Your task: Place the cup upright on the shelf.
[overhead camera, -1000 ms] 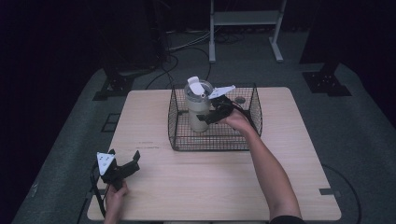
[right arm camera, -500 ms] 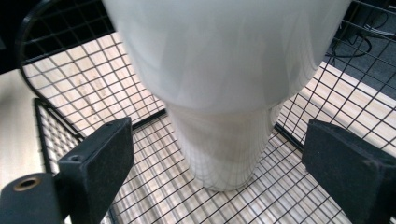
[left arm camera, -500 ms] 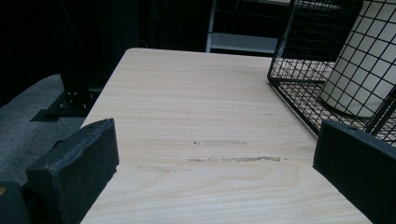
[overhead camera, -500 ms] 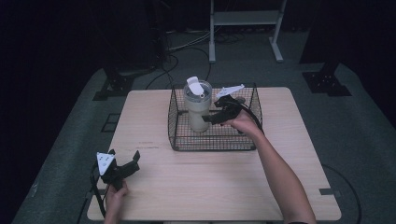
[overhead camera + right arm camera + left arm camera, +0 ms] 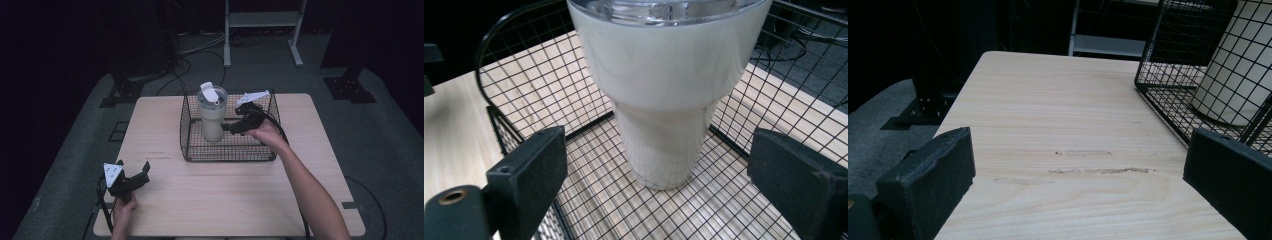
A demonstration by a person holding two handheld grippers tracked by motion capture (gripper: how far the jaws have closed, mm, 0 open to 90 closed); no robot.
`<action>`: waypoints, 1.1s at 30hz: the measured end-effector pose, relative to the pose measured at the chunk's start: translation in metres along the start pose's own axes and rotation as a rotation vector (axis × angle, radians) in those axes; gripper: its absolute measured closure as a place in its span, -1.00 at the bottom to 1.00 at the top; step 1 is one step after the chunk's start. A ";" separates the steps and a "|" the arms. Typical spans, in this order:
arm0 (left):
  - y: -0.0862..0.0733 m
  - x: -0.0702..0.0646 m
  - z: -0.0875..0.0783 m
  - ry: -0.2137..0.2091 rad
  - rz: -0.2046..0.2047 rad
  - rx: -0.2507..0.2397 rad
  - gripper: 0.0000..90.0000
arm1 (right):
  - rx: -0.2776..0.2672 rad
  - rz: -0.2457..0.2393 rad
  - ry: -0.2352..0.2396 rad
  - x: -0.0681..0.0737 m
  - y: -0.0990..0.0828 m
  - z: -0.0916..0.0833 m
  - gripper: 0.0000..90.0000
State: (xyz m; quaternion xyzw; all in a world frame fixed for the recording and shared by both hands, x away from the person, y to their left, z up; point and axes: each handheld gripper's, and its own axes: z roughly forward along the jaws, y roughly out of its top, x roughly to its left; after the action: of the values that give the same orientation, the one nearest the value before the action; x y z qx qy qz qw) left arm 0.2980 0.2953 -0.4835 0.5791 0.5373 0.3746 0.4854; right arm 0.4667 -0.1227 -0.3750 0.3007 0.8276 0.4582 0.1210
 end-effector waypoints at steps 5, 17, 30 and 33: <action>0.000 0.000 0.000 -0.001 0.000 0.000 -1.00 | -0.011 -0.009 0.002 0.005 0.000 -0.013 -0.81; 0.000 0.001 0.000 -0.002 -0.008 -0.001 -1.00 | -0.016 -0.017 0.019 0.014 -0.007 -0.033 -0.81; 0.000 0.001 0.000 -0.003 -0.005 -0.002 -1.00 | 0.001 -0.022 0.013 0.020 -0.023 -0.050 -0.81; 0.000 0.000 0.000 0.003 -0.007 0.001 -1.00 | -0.009 -0.030 0.015 0.022 -0.025 -0.055 -0.81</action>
State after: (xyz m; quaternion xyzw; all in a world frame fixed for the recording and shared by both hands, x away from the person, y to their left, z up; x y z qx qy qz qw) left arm 0.2983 0.2956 -0.4835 0.5769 0.5403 0.3736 0.4855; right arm 0.4131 -0.1572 -0.3637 0.2842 0.8309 0.4623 0.1231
